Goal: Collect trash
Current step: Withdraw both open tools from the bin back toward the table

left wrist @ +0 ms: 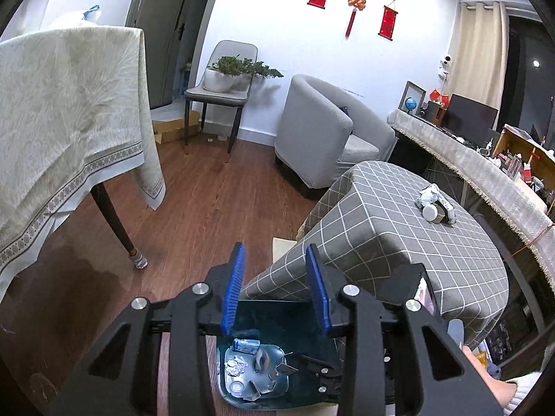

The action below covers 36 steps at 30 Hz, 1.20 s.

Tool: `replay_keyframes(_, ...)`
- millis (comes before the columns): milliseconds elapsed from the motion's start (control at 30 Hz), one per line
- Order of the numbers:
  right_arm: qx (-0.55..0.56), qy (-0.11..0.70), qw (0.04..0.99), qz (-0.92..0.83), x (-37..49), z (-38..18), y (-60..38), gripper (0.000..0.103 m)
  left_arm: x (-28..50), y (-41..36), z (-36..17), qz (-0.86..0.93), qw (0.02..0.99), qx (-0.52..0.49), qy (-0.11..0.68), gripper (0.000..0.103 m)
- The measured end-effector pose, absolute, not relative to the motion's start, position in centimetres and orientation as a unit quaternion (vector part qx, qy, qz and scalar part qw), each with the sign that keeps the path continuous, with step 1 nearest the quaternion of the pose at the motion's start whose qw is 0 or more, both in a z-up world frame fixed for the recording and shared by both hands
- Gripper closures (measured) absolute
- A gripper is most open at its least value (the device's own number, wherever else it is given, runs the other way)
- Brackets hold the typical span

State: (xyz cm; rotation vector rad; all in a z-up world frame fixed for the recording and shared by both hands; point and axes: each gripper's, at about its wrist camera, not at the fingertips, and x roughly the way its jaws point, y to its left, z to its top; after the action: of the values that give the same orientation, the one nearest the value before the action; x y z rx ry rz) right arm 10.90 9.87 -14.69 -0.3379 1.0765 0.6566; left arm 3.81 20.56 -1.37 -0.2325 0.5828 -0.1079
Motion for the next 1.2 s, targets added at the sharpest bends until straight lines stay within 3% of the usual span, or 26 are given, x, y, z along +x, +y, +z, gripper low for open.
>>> replay_keyframes(533, -0.104, 0.417, 0.833, 0.349, 9.1, -6.8, 7.4, 0.028, 4.8, 18.2, -0.3, -0.051, 0.954, -0.104, 0.275, 0.066)
replay_keyframes(800, -0.082, 0.392, 0.856, 0.326, 10.0, -4.8, 3.9, 0.028, 6.0, 15.5, -0.6, -0.068, 0.952, -0.096, 0.283, 0.059)
replay_keyframes(933, -0.076, 0.381, 0.867, 0.311, 10.8, -4.0, 2.0, 0.028, 6.6, 14.0, -0.2, -0.082, 0.952, -0.093, 0.279, 0.051)
replay_keyframes(1200, -0.070, 0.367, 0.883, 0.284, 13.2, -2.9, -2.0, 0.028, 9.0, 10.9, -0.2, -0.105, 0.951, -0.080, 0.280, 0.048)
